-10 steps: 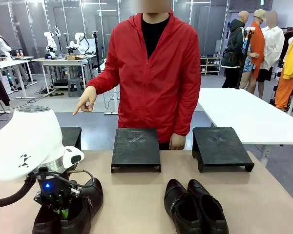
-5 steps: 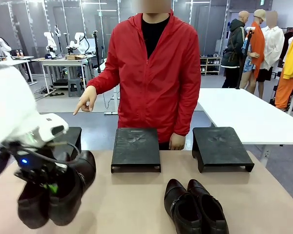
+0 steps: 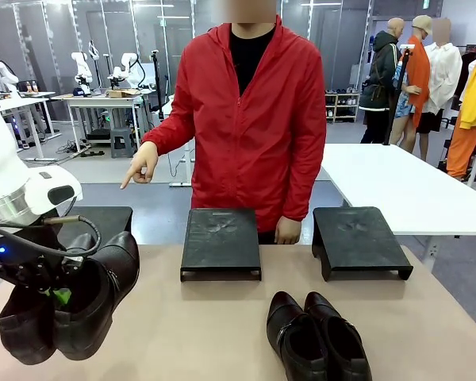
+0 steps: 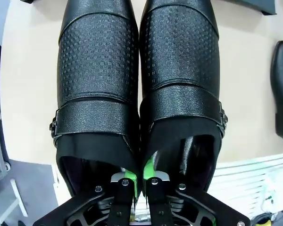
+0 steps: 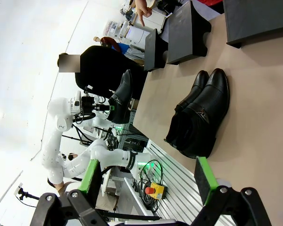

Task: Place the shoes on the stand as instructed by the person.
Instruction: Pick up one pair of Shoes and place it on the Shoes Stand indicated by the person.

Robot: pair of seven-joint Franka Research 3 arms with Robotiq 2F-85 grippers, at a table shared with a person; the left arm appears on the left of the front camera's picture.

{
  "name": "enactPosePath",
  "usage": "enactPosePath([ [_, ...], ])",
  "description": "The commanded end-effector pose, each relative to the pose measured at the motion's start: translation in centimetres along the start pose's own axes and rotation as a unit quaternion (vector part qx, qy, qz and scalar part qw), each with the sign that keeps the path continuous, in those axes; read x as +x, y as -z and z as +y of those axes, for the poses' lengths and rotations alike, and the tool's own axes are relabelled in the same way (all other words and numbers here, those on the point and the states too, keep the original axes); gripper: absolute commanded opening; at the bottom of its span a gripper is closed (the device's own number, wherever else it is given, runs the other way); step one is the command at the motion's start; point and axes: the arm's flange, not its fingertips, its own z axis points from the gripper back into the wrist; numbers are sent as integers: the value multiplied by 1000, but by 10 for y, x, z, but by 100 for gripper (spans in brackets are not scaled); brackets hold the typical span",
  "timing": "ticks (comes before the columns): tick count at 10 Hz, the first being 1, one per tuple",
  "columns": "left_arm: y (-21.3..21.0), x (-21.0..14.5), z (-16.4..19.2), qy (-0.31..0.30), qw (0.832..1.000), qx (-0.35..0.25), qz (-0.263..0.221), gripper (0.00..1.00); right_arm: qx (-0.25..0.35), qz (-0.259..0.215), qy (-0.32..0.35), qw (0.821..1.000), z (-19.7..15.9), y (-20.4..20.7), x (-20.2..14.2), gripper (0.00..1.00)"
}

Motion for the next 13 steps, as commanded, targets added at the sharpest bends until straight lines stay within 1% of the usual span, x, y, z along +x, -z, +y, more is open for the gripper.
enactPosePath([
  [1,-4,0,-2,-5,1000,-2,-4,0,6,-5,-8,1000,1,-2,1,100],
  [3,-4,0,-2,-5,1000,-2,-4,0,6,-5,-8,1000,1,-2,1,100],
  [4,3,-1,0,0,1000,1,3,7,6,-5,-8,1000,1,-2,1,100],
  [5,-2,11,10,-2,1000,-6,22,7,6,-5,-8,1000,1,-2,1,100],
  [6,-3,30,23,-11,1000,23,6,7,6,-5,-8,1000,1,-2,1,100],
  [7,-5,52,38,-12,1000,24,4,7,6,-5,-8,1000,1,-2,1,100],
  [8,-7,79,56,-40,998,46,-19,7,6,-5,-8,1000,1,-2,1,100],
  [9,-8,104,74,-51,998,33,-35,7,6,-5,-8,1000,1,-2,1,100],
  [10,-6,129,90,-54,997,32,-48,7,6,-5,-8,1000,1,-2,1,100],
  [12,5,169,112,-34,998,19,-56,7,6,-5,-8,1000,1,-2,1,100],
  [13,12,187,113,-16,996,39,-81,7,6,-5,-8,1000,1,-2,1,100],
])
